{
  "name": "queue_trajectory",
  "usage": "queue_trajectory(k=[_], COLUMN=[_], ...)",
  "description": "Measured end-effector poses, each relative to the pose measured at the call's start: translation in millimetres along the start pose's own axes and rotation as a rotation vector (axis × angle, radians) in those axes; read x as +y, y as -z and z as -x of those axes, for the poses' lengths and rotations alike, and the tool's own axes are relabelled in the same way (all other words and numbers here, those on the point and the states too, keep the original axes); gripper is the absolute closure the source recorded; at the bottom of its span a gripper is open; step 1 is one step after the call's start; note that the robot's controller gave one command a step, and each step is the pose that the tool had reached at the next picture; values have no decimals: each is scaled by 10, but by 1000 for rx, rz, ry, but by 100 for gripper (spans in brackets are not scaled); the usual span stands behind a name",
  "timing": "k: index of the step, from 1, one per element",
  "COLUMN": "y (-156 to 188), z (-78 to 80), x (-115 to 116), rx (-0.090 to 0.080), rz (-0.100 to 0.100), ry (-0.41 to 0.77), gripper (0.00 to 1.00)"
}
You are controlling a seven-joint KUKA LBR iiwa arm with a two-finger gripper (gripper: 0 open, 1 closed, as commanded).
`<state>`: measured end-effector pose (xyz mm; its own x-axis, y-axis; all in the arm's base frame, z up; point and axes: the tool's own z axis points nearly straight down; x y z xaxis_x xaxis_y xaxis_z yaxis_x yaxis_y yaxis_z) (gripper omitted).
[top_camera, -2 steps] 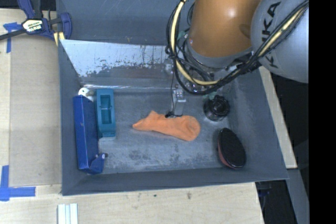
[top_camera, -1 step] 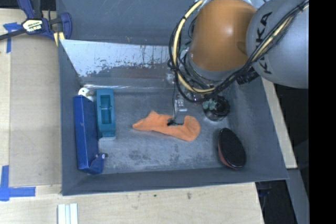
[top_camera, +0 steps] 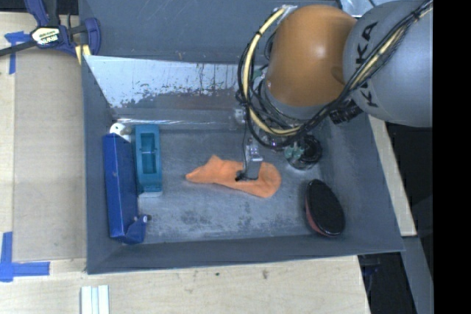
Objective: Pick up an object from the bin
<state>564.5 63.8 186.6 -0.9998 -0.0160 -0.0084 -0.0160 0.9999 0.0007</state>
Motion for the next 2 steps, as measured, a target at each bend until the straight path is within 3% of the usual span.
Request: queue_trajectory(k=[1,2], y=[-385,-845], z=[-97,42], x=[17,301], rx=[12,6], rz=[-1,0], ry=[100,35], gripper=[0,100])
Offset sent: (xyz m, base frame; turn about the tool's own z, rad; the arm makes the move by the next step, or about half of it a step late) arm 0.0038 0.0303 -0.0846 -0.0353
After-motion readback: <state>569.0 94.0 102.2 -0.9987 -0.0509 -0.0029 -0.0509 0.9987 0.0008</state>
